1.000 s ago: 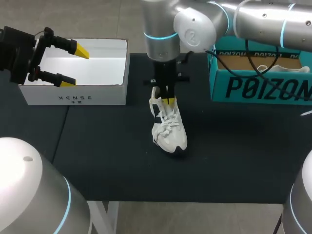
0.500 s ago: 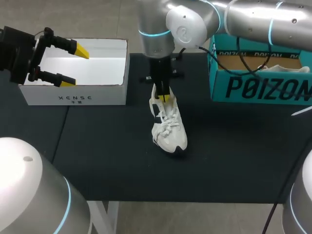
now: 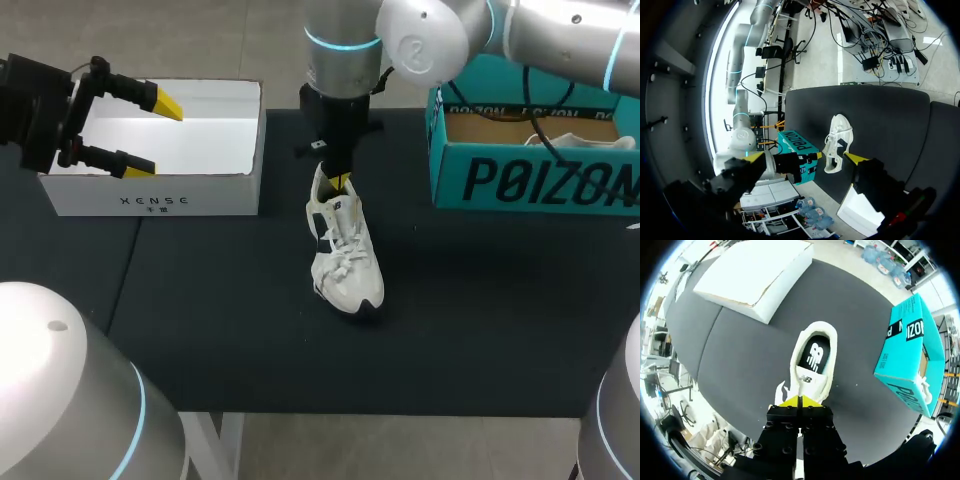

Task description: Take the shoe out of the shoebox, open the shoe tongue, remove and reinsert the insole, then place the shoe into the shoebox

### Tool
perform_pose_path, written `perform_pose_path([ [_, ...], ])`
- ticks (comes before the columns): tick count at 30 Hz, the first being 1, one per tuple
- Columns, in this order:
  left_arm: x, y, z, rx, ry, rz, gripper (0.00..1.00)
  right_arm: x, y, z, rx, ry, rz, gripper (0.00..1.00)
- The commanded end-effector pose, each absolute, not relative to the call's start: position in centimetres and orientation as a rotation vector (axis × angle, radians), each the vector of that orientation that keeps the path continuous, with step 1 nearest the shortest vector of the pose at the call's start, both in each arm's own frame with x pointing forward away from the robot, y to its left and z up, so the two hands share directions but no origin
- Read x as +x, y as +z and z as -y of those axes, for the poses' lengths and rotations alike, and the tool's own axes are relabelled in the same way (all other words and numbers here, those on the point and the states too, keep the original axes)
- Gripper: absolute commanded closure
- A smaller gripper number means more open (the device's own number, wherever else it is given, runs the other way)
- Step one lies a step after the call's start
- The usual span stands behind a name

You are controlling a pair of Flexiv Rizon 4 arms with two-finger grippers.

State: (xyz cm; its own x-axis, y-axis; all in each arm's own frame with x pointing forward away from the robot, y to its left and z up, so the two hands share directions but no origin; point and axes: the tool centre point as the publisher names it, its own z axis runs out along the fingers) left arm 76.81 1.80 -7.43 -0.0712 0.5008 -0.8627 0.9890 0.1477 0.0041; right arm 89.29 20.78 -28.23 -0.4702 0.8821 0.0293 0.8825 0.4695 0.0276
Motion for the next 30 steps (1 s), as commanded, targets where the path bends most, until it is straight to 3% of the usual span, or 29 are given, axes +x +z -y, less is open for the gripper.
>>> perform_pose_path([
  [1,76.9,-7.4,-1.8,1.454,-0.826,-1.680,0.00,89.1,-28.5,-20.2,-1.246,-0.168,2.843,1.00],
  [12,76.9,-7.4,-1.8,1.454,-0.826,-1.680,0.00,89.1,-28.5,-20.2,-1.246,-0.168,2.843,1.00],
  [30,76.9,-7.4,-1.8,1.454,-0.826,-1.680,0.00,92.5,-28.1,-20.3,-0.610,-0.093,3.188,1.00],
])
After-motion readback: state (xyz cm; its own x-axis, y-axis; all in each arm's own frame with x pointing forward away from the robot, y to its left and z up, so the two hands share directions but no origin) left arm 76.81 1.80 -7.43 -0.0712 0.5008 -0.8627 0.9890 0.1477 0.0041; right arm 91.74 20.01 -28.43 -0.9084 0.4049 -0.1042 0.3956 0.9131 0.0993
